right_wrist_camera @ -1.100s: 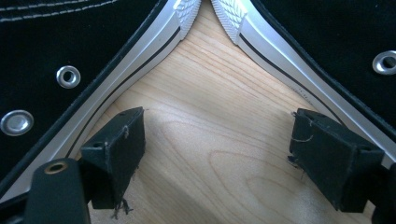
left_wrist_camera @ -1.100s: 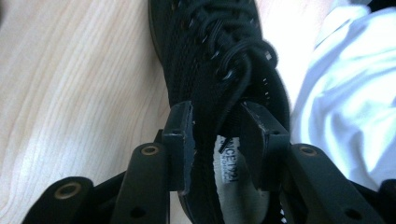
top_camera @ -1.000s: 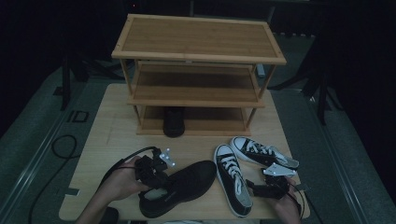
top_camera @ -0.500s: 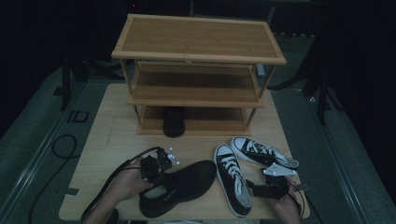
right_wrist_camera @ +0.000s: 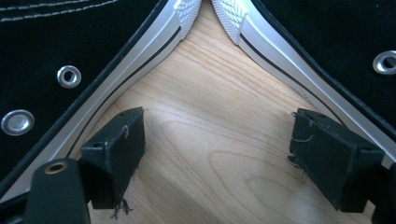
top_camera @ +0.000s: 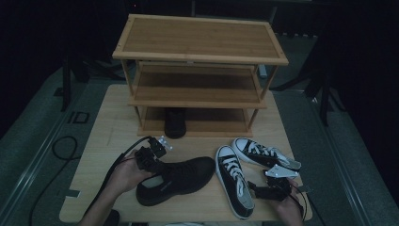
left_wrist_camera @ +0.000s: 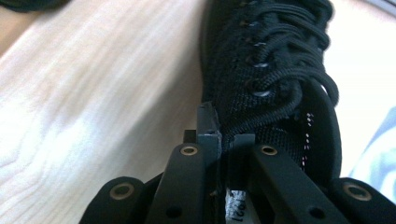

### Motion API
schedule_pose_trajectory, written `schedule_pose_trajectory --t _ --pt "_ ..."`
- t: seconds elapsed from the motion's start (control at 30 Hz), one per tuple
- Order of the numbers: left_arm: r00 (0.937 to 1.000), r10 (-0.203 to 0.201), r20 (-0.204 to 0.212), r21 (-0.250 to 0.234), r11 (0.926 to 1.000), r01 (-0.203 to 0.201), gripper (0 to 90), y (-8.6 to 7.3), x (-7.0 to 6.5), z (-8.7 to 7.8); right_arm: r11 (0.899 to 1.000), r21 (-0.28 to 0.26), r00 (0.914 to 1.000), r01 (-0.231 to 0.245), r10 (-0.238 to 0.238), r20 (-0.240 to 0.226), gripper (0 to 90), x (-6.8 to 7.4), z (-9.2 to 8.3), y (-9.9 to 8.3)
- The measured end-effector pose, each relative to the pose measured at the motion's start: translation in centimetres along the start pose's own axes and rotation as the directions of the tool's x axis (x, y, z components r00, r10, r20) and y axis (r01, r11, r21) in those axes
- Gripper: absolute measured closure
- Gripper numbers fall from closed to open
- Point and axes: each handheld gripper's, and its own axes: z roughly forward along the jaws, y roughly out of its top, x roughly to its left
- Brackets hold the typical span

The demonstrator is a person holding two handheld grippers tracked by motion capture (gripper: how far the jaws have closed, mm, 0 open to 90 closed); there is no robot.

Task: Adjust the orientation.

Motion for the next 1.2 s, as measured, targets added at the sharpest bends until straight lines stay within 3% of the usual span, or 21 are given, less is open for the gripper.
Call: schedule_pose_trajectory --t 0.27,0.67,0.83,0.97,1.03,1.2 --pt "0.9972 -0.075 -0.001 -0.060 0.9954 0.075 87.6 1.5 1.6 0.2 1.000 0.001 1.0000 -0.001 0.001 0.000 18.1 0.0 0.0 0.0" --pt "0.9826 -0.186 0.011 -0.151 0.9710 0.185 87.7 3.4 2.8 1.5 1.000 0.000 1.0000 -0.001 0.001 0.000 18.1 0.0 0.0 0.0" --pt "0.9786 -0.206 -0.007 -0.139 0.9693 0.203 87.6 3.6 3.5 2.1 1.000 0.000 1.0000 0.000 0.000 0.000 18.0 0.0 0.0 0.0" --pt "0.9851 -0.172 -0.012 -0.124 0.9777 0.169 86.7 3.5 3.5 2.2 1.000 0.000 1.0000 0.000 0.000 0.000 18.0 0.0 0.0 0.0" --pt "0.9886 -0.151 0.000 -0.121 0.9814 0.150 77.9 3.4 3.7 1.8 1.000 0.001 1.0000 0.000 0.000 0.000 18.0 0.0 0.0 0.0" --pt "0.9942 -0.106 0.014 -0.157 0.9818 0.107 68.0 2.4 3.4 -0.1 1.000 0.001 1.0000 -0.001 0.001 0.000 18.0 0.0 0.0 0.0"
